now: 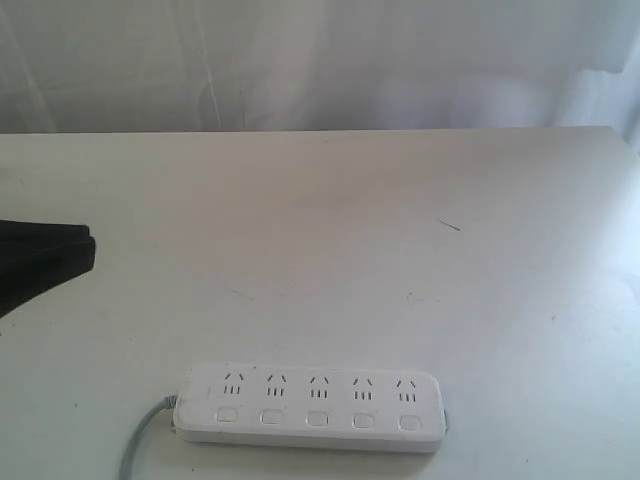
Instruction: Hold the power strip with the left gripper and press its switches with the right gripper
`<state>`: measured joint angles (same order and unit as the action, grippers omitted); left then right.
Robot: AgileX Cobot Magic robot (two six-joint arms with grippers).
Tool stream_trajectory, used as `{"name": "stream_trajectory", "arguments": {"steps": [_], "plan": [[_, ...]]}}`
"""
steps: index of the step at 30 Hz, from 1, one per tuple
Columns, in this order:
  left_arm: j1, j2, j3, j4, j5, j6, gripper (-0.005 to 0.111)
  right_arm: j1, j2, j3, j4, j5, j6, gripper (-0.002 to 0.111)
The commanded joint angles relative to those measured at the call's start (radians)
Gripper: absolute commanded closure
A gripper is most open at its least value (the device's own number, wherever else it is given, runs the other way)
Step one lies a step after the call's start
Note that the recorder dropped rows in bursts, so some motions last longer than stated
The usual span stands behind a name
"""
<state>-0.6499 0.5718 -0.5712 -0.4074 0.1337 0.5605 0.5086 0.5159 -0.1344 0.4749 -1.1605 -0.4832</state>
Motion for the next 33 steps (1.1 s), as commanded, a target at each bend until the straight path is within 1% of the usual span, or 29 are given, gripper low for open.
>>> {"name": "stream_trajectory", "arguments": {"steps": [1, 10, 13, 15, 16, 20, 23, 25, 27, 31, 33], "plan": [[-0.001, -0.002, 0.053, -0.028, -0.090, -0.004, 0.107, -0.033, -0.108, 0.001, 0.004, -0.015, -0.011, 0.108], [-0.001, -0.002, 0.076, -0.028, -0.094, -0.007, 0.107, -0.033, -0.153, 0.001, 0.006, -0.011, -0.011, 0.108], [-0.001, -0.002, 0.076, -0.028, -0.075, -0.007, 0.107, -0.033, -0.153, 0.001, 0.006, -0.011, -0.011, 0.108], [-0.001, -0.002, 0.076, -0.028, -0.058, -0.007, 0.107, -0.033, -0.153, 0.001, 0.000, 0.025, -0.004, 0.108], [-0.001, -0.002, 0.078, -0.028, -0.056, -0.007, 0.107, -0.033, -0.159, 0.001, 0.000, 0.065, -0.004, 0.108], [-0.001, -0.002, 0.098, -0.028, -0.062, -0.007, 0.107, -0.033, -0.241, 0.003, -0.060, 0.382, -0.010, 0.108], [-0.001, -0.002, 0.106, -0.028, -0.071, -0.005, 0.107, -0.035, -0.353, 0.008, -0.249, 0.647, -0.016, 0.108], [-0.001, -0.002, 0.106, -0.028, -0.083, -0.005, 0.107, -0.054, -0.439, 0.017, -0.433, 0.777, -0.017, 0.108], [-0.001, -0.002, 0.106, -0.028, -0.095, -0.005, 0.107, -0.077, -0.494, 0.044, -0.551, 0.798, -0.017, 0.108], [-0.001, -0.002, 0.106, -0.033, -0.099, -0.011, 0.107, -0.116, -0.516, 0.121, -0.553, 0.819, -0.017, 0.108], [-0.001, -0.002, 0.106, -0.037, -0.088, -0.012, 0.107, -0.122, -0.516, 0.134, -0.550, 0.858, -0.017, 0.108]]}}
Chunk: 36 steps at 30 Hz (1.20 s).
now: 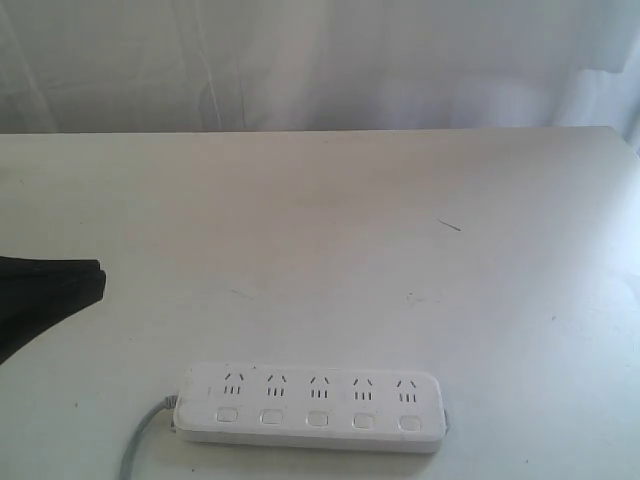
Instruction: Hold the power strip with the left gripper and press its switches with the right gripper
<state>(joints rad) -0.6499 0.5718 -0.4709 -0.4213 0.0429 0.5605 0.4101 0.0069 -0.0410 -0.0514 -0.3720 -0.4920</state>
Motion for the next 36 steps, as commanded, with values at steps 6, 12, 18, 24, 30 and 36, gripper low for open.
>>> {"name": "stream_trajectory", "arguments": {"steps": [6, 12, 18, 24, 30, 36], "plan": [[-0.001, -0.002, 0.006, -0.025, 0.035, -0.012, 0.107, -0.023, -0.007, 0.041, -0.027, 0.292, -0.009, 0.108], [-0.001, 0.002, 0.006, -0.020, 0.019, -0.008, 0.107, -0.023, -0.007, 0.041, -0.027, 0.457, 0.002, 0.108], [-0.001, 0.047, 0.056, -0.020, -0.057, -0.012, 0.107, -0.023, -0.007, 0.041, -0.027, 0.624, 0.002, 0.108], [-0.001, 0.066, 0.131, -0.022, -0.146, -0.091, 0.107, -0.023, -0.007, 0.041, -0.027, 0.727, 0.002, 0.108], [-0.001, 0.066, 0.183, -0.022, -0.230, -0.098, 0.107, -0.023, -0.007, 0.041, -0.027, 0.727, 0.002, 0.108], [-0.001, 0.066, 0.191, -0.020, -0.250, -0.129, 0.107, -0.023, -0.007, 0.041, -0.027, 0.729, 0.002, 0.108]]}}
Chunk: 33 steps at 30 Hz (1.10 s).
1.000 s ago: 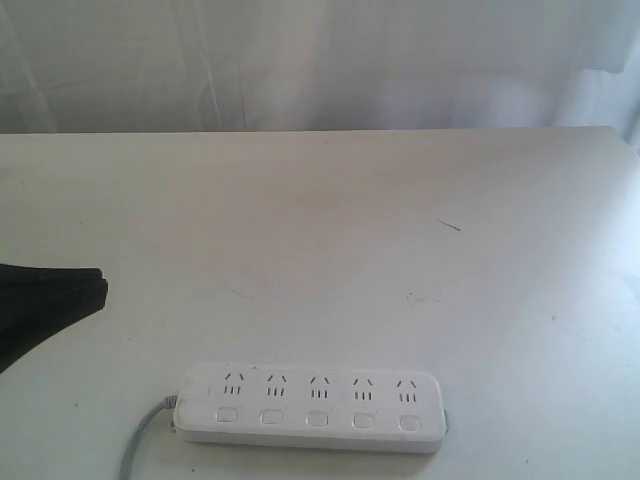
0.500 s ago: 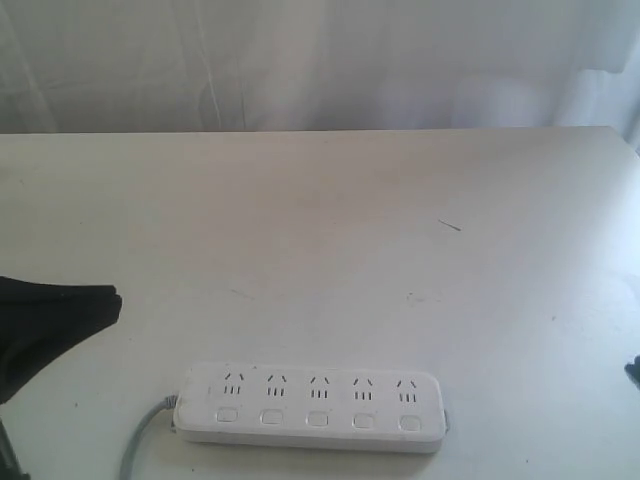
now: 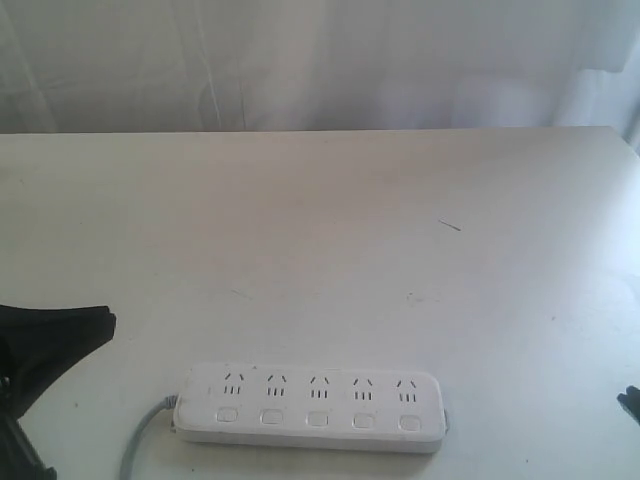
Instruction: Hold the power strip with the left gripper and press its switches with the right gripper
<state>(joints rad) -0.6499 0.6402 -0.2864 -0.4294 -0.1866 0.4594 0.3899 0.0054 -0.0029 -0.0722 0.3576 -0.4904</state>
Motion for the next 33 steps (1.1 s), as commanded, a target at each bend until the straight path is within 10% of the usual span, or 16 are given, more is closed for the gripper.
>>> {"name": "stream_trajectory", "arguments": {"steps": [1, 8, 13, 21, 27, 33], "plan": [[-0.001, -0.002, 0.006, -0.010, -0.023, -0.035, 0.107, -0.003, -0.005, 0.003, -0.006, -0.001, 0.001, 0.108], [-0.023, -0.049, 0.043, -0.011, -0.038, -0.098, 0.107, -0.003, -0.005, 0.003, -0.006, -0.001, 0.001, 0.108], [0.109, -0.089, 0.160, 0.078, -0.147, -0.306, 0.107, -0.001, -0.005, 0.003, -0.006, -0.001, 0.001, 0.108], [0.441, -0.228, 0.286, 0.888, -0.427, -1.181, 0.107, -0.001, -0.005, 0.003, -0.006, -0.001, 0.001, 0.108], [0.613, -0.404, 0.286, 1.225, -0.274, -1.481, 0.107, -0.001, -0.005, 0.003, -0.006, -0.001, 0.001, 0.108], [0.629, -0.557, 0.286, 1.374, -0.035, -1.674, 0.107, -0.001, -0.005, 0.003, 0.001, -0.001, 0.009, 0.108]]}}
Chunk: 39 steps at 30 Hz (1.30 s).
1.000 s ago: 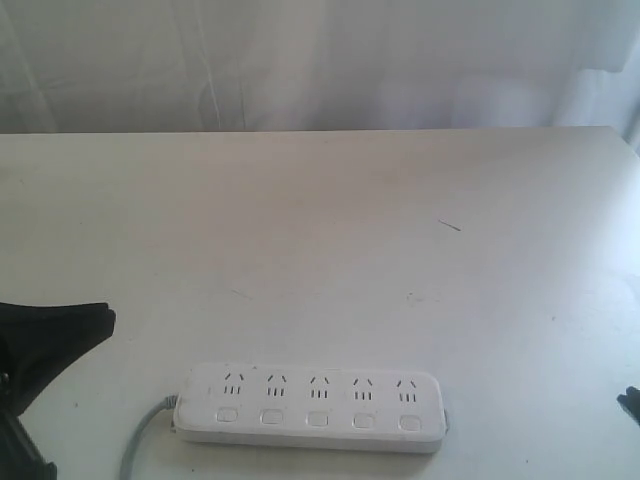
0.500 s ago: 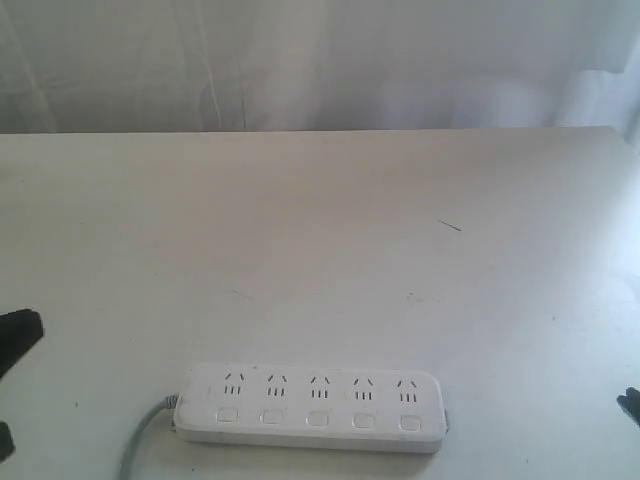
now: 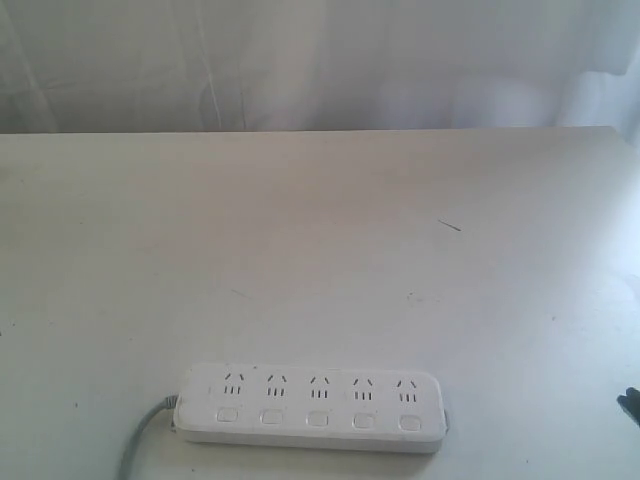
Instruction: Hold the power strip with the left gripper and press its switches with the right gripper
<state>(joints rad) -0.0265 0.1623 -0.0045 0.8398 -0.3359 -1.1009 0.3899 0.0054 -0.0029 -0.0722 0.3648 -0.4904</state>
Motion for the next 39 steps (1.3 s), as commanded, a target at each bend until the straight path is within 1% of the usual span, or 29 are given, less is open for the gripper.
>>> {"name": "stream_trajectory", "arguments": {"steps": [1, 3, 4, 6, 7, 8, 9, 10, 12, 14, 16, 19, 23, 24, 26, 27, 28, 30, 31, 32, 34, 36, 39], "plan": [[0.006, -0.098, 0.005, 0.119, 0.141, -0.124, 0.107, -0.001, -0.005, 0.003, 0.006, -0.008, 0.008, 0.108], [0.003, -0.140, 0.005, 0.140, 0.231, -0.132, 0.107, -0.001, -0.005, 0.003, 0.040, -0.006, 0.037, 0.108], [0.003, -0.147, 0.005, 0.182, 0.306, -0.114, 0.107, -0.001, -0.005, 0.003, 0.042, -0.006, 0.101, 0.108], [0.003, -0.130, 0.005, 0.195, 0.415, -0.082, 0.107, -0.001, -0.005, 0.003, 0.017, -0.006, 0.220, 0.108], [0.003, -0.124, 0.005, 0.193, 0.432, -0.076, 0.107, -0.001, -0.005, 0.003, 0.007, -0.006, 0.270, 0.108], [0.003, -0.116, 0.005, 0.193, 0.430, -0.080, 0.107, -0.001, -0.005, 0.003, -0.023, -0.006, 0.378, 0.108], [0.003, -0.116, 0.005, 0.193, 0.417, -0.085, 0.107, -0.001, -0.005, 0.003, -0.043, -0.006, 0.429, 0.108], [0.003, -0.115, 0.005, 0.193, 0.364, -0.091, 0.107, -0.001, -0.005, 0.003, -0.093, -0.004, 0.511, 0.108], [0.003, -0.115, 0.005, 0.183, 0.304, -0.109, 0.107, -0.001, -0.005, 0.003, -0.178, 0.010, 0.636, 0.108], [0.003, -0.115, 0.005, 0.134, 0.287, -0.118, 0.107, -0.001, -0.005, 0.003, -0.287, 0.014, 0.768, 0.108], [0.003, -0.115, 0.005, 0.092, 0.246, -0.118, 0.107, -0.001, -0.005, 0.003, -0.340, 0.016, 0.892, 0.108], [0.003, -0.115, 0.005, -0.006, 0.231, -0.118, 0.107, -0.001, -0.005, 0.003, -0.340, 0.016, 0.899, 0.108], [0.003, -0.115, 0.005, -0.070, 0.190, -0.091, 0.107, -0.001, -0.005, 0.003, -0.340, 0.016, 0.899, 0.108], [0.003, -0.115, 0.005, -0.098, 0.197, -0.040, 0.107, -0.001, -0.005, 0.003, -0.340, 0.016, 0.899, 0.108], [0.003, -0.114, 0.005, -0.208, 0.215, 0.125, 0.107, -0.001, -0.005, 0.003, -0.340, 0.016, 0.899, 0.108], [0.003, -0.114, 0.005, -0.306, 0.233, 0.222, 0.107, -0.001, -0.005, 0.003, -0.340, 0.016, 0.899, 0.108], [0.003, -0.114, 0.005, -0.416, 0.238, 0.386, 0.107, -0.001, -0.005, 0.003, -0.340, 0.016, 0.899, 0.108], [0.003, -0.114, 0.005, -0.619, 0.254, 0.630, 0.107, -0.001, -0.005, 0.003, -0.340, 0.016, 0.899, 0.108], [0.003, -0.114, 0.005, -0.745, 0.265, 0.758, 0.107, -0.001, -0.005, 0.003, -0.340, 0.016, 0.899, 0.108], [0.003, -0.114, 0.005, -0.820, 0.270, 0.875, 0.107, -0.001, -0.005, 0.003, -0.340, 0.016, 0.899, 0.108], [0.003, -0.114, 0.005, -0.956, 0.292, 1.056, 0.107, -0.001, -0.005, 0.003, -0.340, 0.016, 0.899, 0.108], [0.003, -0.114, 0.005, -0.990, 0.336, 1.137, 0.107, -0.001, -0.005, 0.003, -0.340, 0.016, 0.894, 0.108], [0.003, -0.114, 0.005, -0.988, 0.401, 1.146, 0.107, -0.001, -0.005, 0.003, -0.340, 0.016, 0.892, 0.108]]}}
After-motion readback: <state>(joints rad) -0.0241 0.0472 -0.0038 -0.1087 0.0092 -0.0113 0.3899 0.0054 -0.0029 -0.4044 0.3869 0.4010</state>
